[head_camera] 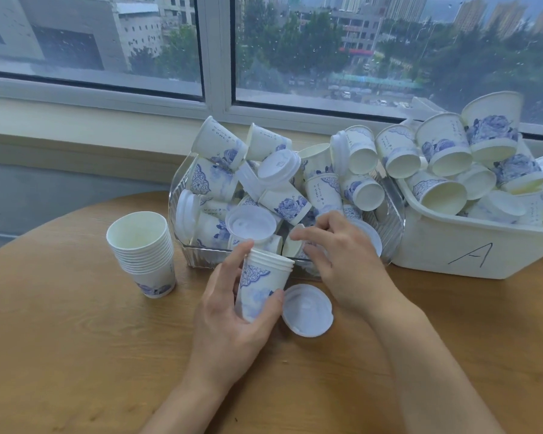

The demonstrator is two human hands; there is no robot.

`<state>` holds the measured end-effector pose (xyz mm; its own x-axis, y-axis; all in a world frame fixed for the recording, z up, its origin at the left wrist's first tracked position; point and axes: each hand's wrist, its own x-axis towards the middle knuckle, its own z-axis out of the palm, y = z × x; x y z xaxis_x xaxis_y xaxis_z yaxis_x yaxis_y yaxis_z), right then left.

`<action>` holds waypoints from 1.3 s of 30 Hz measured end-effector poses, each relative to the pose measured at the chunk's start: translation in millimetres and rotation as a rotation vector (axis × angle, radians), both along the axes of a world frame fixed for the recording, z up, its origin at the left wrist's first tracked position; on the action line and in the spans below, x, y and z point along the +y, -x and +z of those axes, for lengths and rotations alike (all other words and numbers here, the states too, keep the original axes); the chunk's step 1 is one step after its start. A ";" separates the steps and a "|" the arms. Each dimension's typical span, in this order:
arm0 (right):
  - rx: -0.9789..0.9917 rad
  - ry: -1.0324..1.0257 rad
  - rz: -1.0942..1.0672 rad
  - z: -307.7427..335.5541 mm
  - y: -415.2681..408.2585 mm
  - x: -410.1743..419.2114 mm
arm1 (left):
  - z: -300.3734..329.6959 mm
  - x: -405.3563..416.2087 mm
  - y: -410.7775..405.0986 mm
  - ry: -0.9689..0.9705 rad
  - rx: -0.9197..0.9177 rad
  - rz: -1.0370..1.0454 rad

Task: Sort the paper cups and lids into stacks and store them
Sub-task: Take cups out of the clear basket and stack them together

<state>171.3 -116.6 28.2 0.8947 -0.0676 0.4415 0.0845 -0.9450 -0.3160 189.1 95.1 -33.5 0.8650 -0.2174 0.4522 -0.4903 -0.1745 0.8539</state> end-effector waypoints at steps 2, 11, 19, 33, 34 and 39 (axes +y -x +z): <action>0.011 0.029 0.005 2.4 -1.8 -3.1 | 0.0 -0.9 0.3 -0.015 -0.007 0.025; -0.172 -0.022 -0.084 14.0 15.2 -9.2 | 0.2 -3.8 1.1 -0.075 -0.004 0.059; -0.297 -0.464 -0.036 33.0 28.0 -7.9 | 1.4 -2.9 2.9 -0.082 0.020 0.010; -0.043 -0.569 0.187 29.7 25.3 13.2 | 1.8 -2.3 3.1 -0.049 0.018 -0.004; -0.040 -0.573 0.191 29.2 25.2 13.7 | 1.7 -2.2 3.1 -0.047 0.018 -0.001; -0.002 -0.564 0.211 24.6 23.9 15.2 | 3.6 -1.8 3.7 -0.028 0.024 0.009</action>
<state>147.5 -101.4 52.8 0.9133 -0.1130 0.3913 0.2533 -0.5946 -0.7631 185.4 93.3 -30.0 0.8775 -0.2221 0.4251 -0.4680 -0.2026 0.8602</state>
